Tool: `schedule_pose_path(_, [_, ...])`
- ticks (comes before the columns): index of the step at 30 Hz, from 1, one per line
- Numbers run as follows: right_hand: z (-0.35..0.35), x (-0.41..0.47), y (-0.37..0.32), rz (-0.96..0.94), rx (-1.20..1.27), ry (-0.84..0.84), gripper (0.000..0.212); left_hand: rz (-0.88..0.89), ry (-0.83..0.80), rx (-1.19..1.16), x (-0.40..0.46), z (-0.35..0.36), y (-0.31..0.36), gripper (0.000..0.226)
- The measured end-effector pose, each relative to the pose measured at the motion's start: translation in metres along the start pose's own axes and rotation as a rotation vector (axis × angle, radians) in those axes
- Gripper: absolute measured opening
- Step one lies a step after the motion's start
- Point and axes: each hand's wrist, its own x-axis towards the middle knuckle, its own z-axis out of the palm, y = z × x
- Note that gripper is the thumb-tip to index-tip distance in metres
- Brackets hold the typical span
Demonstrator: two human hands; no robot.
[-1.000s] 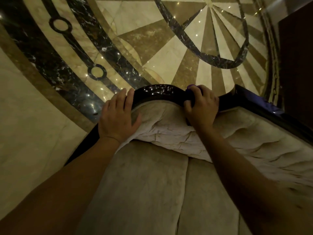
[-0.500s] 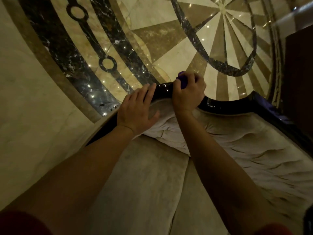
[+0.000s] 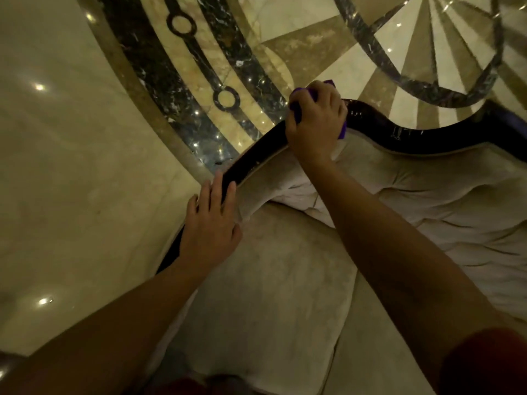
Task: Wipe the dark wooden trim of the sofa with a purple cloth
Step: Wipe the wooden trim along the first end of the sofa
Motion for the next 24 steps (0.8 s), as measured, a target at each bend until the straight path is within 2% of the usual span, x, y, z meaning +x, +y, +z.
schedule_pose_path(4, [0.011,-0.017,-0.006,-0.110,-0.056,-0.010,0.025,-0.084,-0.053,0.000,-0.060,-0.007,-0.013,0.090])
schedule_pose_path(8, [0.040,-0.074,-0.050,-0.279,-0.037,-0.105,0.024,-0.074,-0.024,-0.034,-0.117,-0.002,-0.036,0.090])
schedule_pose_path(13, [0.065,-0.143,-0.094,-0.206,0.161,-0.048,0.022,-0.055,0.036,-0.131,-0.149,0.002,-0.052,0.083])
schedule_pose_path(18, [0.053,-0.178,-0.116,-0.177,0.161,-0.133,0.027,-0.158,0.074,-0.243,-0.149,-0.007,-0.045,0.075])
schedule_pose_path(24, [0.036,-0.214,-0.134,-0.080,0.267,-0.173,0.033,-0.232,-0.027,-0.336,-0.146,-0.019,-0.043,0.088])
